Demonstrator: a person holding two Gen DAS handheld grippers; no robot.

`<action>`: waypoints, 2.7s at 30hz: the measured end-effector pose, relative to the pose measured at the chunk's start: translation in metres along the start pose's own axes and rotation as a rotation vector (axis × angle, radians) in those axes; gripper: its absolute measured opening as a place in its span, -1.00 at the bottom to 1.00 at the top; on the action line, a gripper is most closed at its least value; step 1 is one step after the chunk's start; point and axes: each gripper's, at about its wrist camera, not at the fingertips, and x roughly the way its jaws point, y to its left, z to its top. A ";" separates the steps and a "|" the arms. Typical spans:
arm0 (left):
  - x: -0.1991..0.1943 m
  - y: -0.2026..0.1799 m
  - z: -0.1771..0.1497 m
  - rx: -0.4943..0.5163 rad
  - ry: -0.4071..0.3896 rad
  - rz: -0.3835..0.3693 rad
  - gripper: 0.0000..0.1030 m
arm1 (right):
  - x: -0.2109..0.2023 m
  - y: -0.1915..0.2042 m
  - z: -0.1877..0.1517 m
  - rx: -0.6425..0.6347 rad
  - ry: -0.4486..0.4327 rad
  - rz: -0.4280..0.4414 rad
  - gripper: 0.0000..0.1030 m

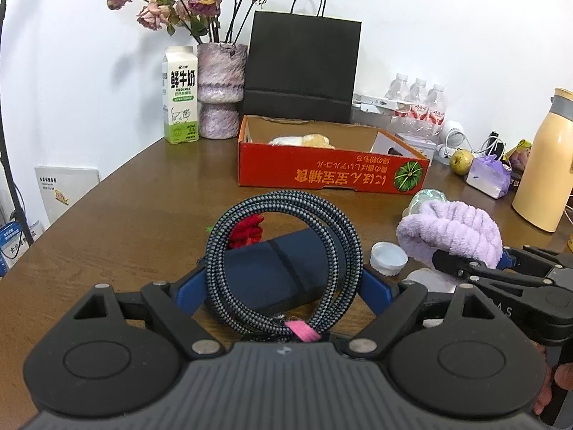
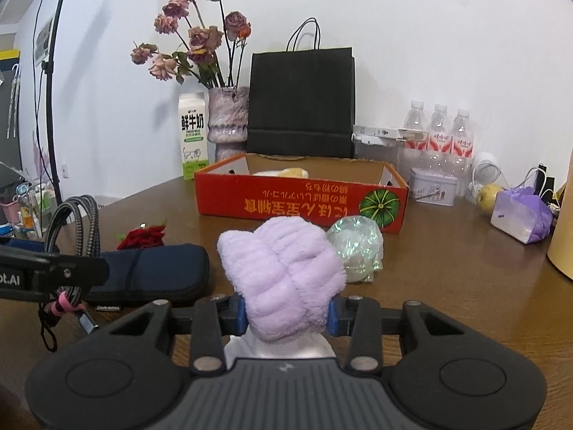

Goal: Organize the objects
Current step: 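Lift the cable and headband and carry them toward the red box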

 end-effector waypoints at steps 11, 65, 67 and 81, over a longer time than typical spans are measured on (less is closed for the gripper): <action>0.000 -0.010 0.028 0.011 -0.057 -0.025 0.71 | -0.003 0.000 0.017 0.005 -0.065 0.018 -0.27; 0.122 -0.046 0.159 -0.114 -0.147 0.029 0.71 | 0.117 -0.037 0.133 0.047 -0.196 -0.031 -0.27; 0.127 -0.046 0.163 -0.121 -0.149 0.037 0.71 | 0.122 -0.038 0.135 0.044 -0.194 -0.031 -0.27; 0.170 -0.050 0.184 -0.159 -0.159 0.115 0.71 | 0.171 -0.052 0.155 0.061 -0.171 -0.042 -0.27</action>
